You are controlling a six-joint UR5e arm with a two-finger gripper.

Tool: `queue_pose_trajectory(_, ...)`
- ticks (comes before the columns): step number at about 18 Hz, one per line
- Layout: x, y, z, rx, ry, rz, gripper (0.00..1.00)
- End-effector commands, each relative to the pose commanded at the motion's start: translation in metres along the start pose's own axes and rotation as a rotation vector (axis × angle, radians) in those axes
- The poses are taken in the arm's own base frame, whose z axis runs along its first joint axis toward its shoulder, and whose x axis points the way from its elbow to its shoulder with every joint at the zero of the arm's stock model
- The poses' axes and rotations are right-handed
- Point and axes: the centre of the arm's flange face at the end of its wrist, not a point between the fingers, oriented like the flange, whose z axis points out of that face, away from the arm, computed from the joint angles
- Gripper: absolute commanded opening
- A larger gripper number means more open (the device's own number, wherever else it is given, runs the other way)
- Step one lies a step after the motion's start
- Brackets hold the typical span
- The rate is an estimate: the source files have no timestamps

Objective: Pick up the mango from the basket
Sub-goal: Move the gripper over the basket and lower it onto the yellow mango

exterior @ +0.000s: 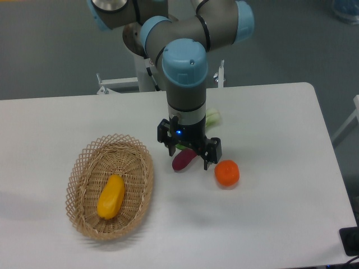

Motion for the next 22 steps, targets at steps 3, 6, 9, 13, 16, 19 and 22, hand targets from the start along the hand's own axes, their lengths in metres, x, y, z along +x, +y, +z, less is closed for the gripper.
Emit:
queue_pose_trajectory(3, 0.006, -0.001, -0.002, 0.003, -0.001, 0.003, 1.0)
queue_pose_trajectory(6, 0.012, -0.006, -0.002, 0.016, -0.006, -0.024, 1.0)
queue_pose_trajectory(9, 0.032, -0.023, 0.002, 0.024, 0.0, -0.098, 1.0)
queue_pose_trajectory(13, 0.069, -0.058, 0.02, 0.062, 0.011, -0.203, 1.0)
queue_pose_trajectory(16, 0.104, -0.077, 0.047, 0.068, 0.071, -0.201, 1.0)
queue_pose_trajectory(19, 0.128, -0.087, 0.078, 0.065, 0.087, -0.231, 1.0)
queue_pose_trajectory(22, 0.134, -0.098, 0.097, 0.088, 0.079, -0.266, 1.0)
